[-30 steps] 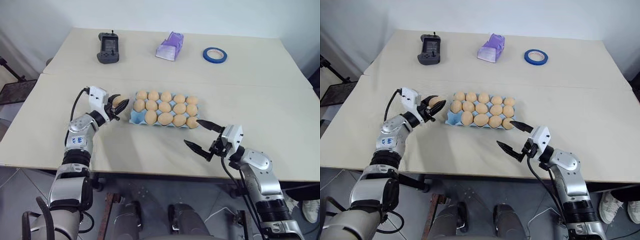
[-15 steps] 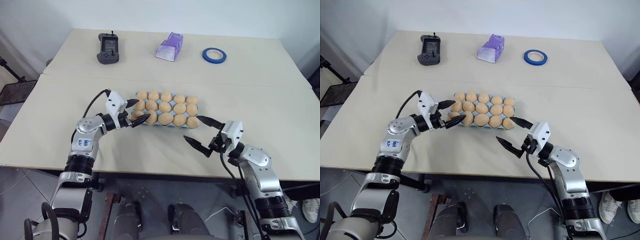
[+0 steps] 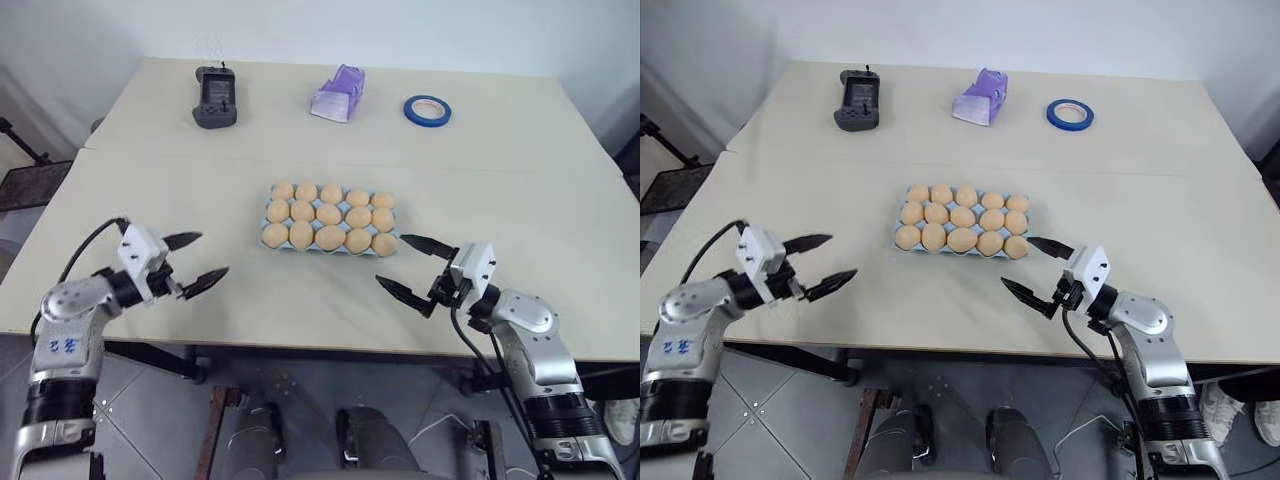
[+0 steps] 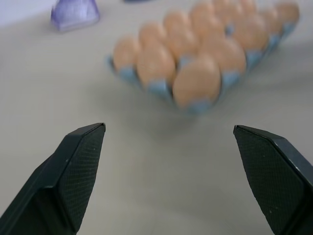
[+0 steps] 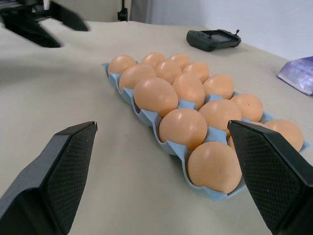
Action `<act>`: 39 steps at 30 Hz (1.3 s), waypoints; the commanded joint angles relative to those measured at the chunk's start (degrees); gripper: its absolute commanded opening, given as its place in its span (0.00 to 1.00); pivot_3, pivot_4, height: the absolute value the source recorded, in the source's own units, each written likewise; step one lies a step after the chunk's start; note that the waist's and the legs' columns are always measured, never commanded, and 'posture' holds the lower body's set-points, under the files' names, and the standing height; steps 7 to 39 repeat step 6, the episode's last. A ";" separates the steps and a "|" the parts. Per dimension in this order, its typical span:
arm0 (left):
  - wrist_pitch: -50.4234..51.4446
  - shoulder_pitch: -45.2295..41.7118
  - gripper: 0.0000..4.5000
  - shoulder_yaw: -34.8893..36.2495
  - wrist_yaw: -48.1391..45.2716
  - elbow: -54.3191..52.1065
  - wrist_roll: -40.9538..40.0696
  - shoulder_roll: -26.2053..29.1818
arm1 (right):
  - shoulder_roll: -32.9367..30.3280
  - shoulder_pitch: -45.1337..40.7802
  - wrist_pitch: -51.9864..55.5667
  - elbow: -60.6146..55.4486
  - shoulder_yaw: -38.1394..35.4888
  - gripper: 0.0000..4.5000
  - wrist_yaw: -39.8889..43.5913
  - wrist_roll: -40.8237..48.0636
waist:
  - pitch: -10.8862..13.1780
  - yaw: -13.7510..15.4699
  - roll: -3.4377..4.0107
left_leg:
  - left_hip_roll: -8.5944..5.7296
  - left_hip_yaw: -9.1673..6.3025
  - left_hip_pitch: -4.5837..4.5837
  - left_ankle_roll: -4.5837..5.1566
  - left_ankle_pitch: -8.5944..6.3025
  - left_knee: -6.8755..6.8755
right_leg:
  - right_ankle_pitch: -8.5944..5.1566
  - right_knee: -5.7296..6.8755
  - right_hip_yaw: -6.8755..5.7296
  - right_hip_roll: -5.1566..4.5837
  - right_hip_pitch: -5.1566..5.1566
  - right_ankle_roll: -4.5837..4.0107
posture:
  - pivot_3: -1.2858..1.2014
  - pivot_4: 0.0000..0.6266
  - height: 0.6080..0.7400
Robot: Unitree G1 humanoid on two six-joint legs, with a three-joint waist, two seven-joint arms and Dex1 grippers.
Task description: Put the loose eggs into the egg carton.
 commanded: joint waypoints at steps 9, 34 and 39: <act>0.26 7.70 1.00 3.77 6.27 -12.31 -0.03 -0.47 | -1.63 -2.86 -2.38 5.07 -2.88 1.00 3.65 1.03 | 0.00 0.11 0.01 | -0.01 0.00 0.00 -0.01 0.00 -0.16 | 0.02 -0.12 -0.04 -0.13 0.02 -0.10 | 0.52 0.24 1.00; 0.26 7.70 1.00 3.77 6.27 -12.31 -0.03 -0.47 | -1.63 -2.86 -2.38 5.07 -2.88 1.00 3.65 1.03 | 0.00 0.11 0.01 | -0.01 0.00 0.00 -0.01 0.00 -0.16 | 0.02 -0.12 -0.04 -0.13 0.02 -0.10 | 0.52 0.24 1.00; 0.26 7.70 1.00 3.77 6.27 -12.31 -0.03 -0.47 | -1.63 -2.86 -2.38 5.07 -2.88 1.00 3.65 1.03 | 0.00 0.11 0.01 | -0.01 0.00 0.00 -0.01 0.00 -0.16 | 0.02 -0.12 -0.04 -0.13 0.02 -0.10 | 0.52 0.24 1.00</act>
